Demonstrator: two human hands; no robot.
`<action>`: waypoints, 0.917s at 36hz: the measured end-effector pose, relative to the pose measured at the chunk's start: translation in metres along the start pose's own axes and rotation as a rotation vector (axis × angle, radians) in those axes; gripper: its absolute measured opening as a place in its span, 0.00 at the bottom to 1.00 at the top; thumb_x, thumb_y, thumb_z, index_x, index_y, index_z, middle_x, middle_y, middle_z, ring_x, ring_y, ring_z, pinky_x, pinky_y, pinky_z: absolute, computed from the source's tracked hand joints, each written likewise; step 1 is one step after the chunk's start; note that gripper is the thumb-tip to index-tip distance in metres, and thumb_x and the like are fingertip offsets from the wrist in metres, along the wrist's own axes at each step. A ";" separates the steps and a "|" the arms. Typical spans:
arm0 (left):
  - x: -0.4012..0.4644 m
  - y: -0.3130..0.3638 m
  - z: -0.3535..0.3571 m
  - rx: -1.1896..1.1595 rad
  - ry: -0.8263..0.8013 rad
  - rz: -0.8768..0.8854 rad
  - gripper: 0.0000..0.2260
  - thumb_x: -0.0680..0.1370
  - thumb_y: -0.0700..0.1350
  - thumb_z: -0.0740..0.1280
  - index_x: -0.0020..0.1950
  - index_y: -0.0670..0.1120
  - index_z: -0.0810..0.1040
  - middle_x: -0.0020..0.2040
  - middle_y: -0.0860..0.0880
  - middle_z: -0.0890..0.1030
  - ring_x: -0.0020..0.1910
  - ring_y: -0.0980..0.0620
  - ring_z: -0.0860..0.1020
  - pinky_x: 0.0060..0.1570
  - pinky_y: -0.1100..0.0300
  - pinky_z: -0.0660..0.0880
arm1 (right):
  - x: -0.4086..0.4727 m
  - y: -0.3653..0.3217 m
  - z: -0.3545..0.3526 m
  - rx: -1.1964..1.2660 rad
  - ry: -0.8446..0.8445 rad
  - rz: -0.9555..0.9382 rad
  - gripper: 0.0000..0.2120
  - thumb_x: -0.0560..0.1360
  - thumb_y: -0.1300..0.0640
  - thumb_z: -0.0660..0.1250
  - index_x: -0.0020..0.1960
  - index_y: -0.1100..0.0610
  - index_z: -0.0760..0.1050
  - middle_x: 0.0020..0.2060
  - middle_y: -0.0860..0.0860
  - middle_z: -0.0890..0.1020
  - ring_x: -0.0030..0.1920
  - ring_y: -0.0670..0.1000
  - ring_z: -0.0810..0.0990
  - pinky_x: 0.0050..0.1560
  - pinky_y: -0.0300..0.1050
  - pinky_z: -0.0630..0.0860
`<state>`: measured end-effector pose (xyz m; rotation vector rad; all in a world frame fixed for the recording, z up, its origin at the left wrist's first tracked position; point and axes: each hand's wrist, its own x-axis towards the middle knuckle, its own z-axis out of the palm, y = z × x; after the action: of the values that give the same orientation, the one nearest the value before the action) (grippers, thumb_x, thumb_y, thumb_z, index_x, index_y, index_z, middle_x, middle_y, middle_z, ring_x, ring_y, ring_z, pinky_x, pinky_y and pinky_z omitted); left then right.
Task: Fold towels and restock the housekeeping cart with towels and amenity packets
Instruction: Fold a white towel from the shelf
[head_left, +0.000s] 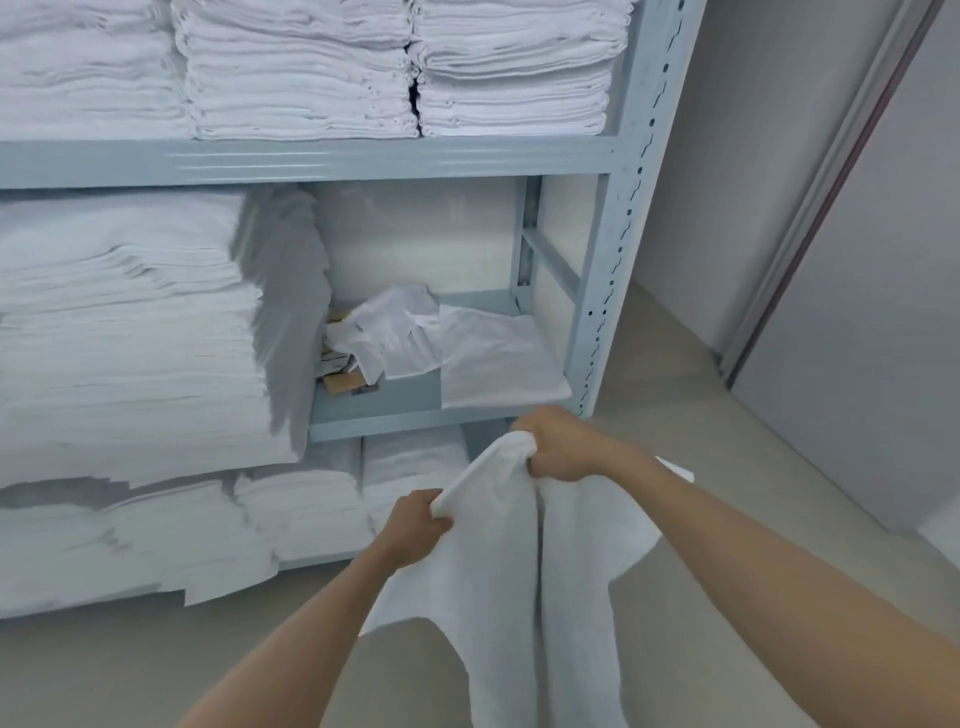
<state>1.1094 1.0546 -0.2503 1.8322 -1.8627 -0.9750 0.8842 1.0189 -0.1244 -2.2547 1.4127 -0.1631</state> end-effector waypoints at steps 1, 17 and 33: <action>-0.001 0.000 0.000 0.014 0.007 -0.006 0.09 0.78 0.40 0.67 0.56 0.44 0.82 0.50 0.46 0.83 0.47 0.46 0.79 0.41 0.59 0.73 | -0.004 0.003 -0.001 0.012 0.006 0.007 0.13 0.67 0.68 0.66 0.33 0.52 0.70 0.32 0.47 0.75 0.34 0.49 0.73 0.32 0.42 0.66; -0.004 0.032 -0.103 -0.038 0.541 -0.058 0.17 0.83 0.46 0.64 0.34 0.49 0.74 0.29 0.51 0.74 0.33 0.46 0.74 0.31 0.57 0.64 | -0.004 0.048 -0.058 0.005 0.259 0.076 0.15 0.72 0.53 0.74 0.33 0.50 0.69 0.33 0.46 0.75 0.36 0.51 0.75 0.32 0.44 0.65; -0.014 0.094 -0.172 0.229 0.626 0.211 0.14 0.78 0.49 0.72 0.33 0.46 0.78 0.25 0.53 0.72 0.28 0.51 0.70 0.29 0.58 0.63 | 0.008 0.147 -0.020 0.034 0.335 0.383 0.20 0.74 0.39 0.70 0.35 0.52 0.69 0.37 0.53 0.78 0.38 0.56 0.77 0.31 0.45 0.62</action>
<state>1.1587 1.0225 -0.0624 1.7390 -1.7520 -0.0868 0.7613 0.9525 -0.1742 -1.9459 1.9690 -0.4485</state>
